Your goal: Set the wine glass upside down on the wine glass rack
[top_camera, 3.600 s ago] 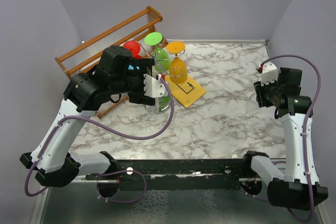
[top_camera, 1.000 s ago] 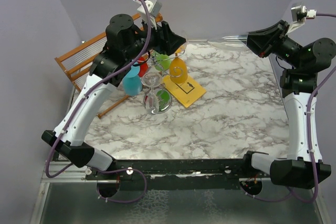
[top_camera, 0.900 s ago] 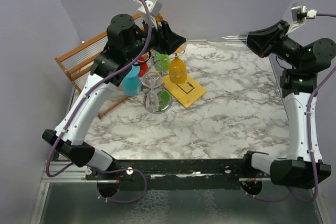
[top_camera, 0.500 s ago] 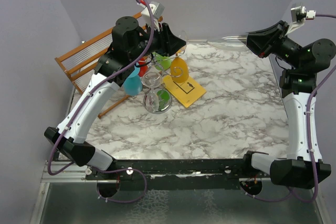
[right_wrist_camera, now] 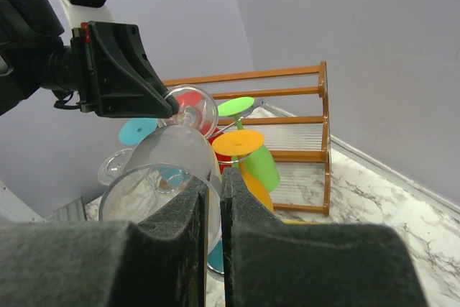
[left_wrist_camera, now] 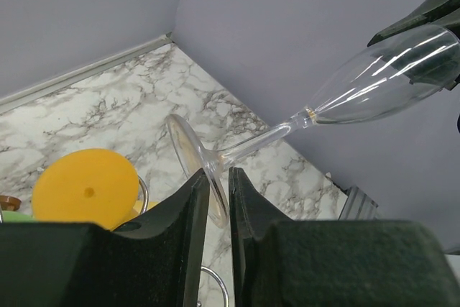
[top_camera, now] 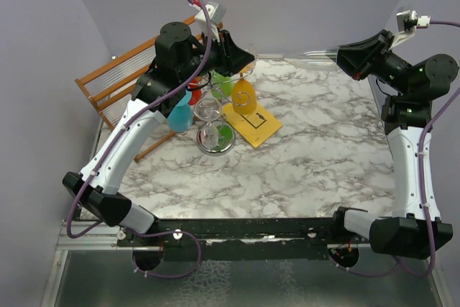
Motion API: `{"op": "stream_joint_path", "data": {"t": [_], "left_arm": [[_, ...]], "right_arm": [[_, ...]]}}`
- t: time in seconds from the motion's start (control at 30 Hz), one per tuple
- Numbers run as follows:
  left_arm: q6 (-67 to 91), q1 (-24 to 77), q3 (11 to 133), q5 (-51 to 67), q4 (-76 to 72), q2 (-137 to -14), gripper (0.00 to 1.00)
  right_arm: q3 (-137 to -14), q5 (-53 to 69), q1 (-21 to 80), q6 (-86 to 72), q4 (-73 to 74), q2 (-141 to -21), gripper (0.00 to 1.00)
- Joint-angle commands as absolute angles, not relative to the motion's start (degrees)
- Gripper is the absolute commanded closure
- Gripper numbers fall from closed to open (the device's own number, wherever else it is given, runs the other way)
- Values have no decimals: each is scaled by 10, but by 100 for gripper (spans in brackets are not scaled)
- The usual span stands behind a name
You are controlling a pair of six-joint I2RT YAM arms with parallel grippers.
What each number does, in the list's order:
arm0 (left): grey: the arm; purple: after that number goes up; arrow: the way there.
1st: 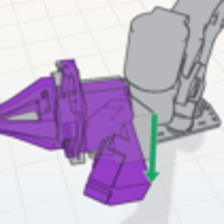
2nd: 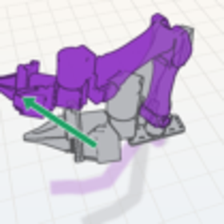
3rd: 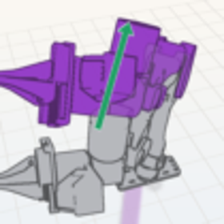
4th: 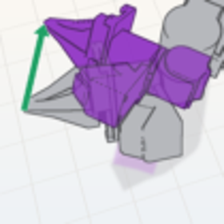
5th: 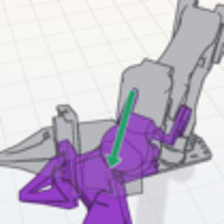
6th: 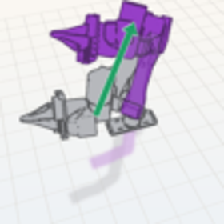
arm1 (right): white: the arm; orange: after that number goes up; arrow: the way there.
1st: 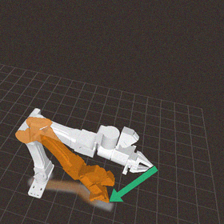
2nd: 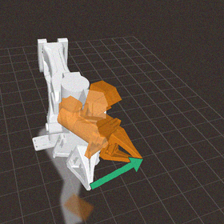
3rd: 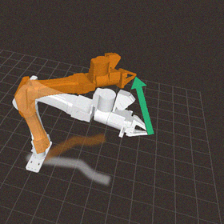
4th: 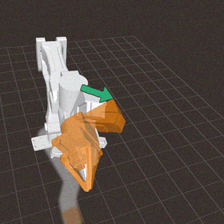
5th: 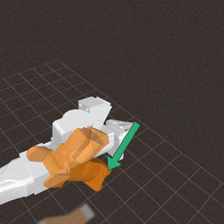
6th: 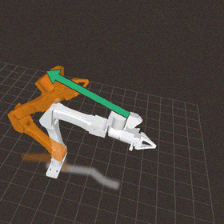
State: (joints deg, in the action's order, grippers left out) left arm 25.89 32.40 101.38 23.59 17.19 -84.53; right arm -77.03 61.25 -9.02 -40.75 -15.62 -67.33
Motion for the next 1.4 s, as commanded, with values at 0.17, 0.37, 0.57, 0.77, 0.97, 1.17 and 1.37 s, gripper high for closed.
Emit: {"op": "stream_joint_path", "data": {"t": [0.17, 0.37, 0.57, 0.77, 0.97, 1.17, 1.37], "left_arm": [[267, 323, 1005, 256, 151, -849, 78], [261, 323, 1004, 256, 151, -846, 90], [208, 323, 1006, 236, 154, -834, 100], [165, 316, 1015, 207, 164, -820, 100], [122, 305, 1022, 187, 169, -807, 100], [69, 299, 1036, 150, 184, -797, 100], [29, 292, 1068, 119, 211, -788, 100]], "right_arm": [[-767, 620, -91, -419, -188, -662, 99], [-762, 617, -91, -410, -186, -660, 98], [-759, 612, -91, -385, -173, -659, 84], [-766, 604, -91, -321, -111, -655, 65], [-780, 600, -91, -256, -46, -647, 51], [-811, 589, -91, -172, 29, -641, 41], [-844, 536, -91, -67, 120, -639, 33]]}}
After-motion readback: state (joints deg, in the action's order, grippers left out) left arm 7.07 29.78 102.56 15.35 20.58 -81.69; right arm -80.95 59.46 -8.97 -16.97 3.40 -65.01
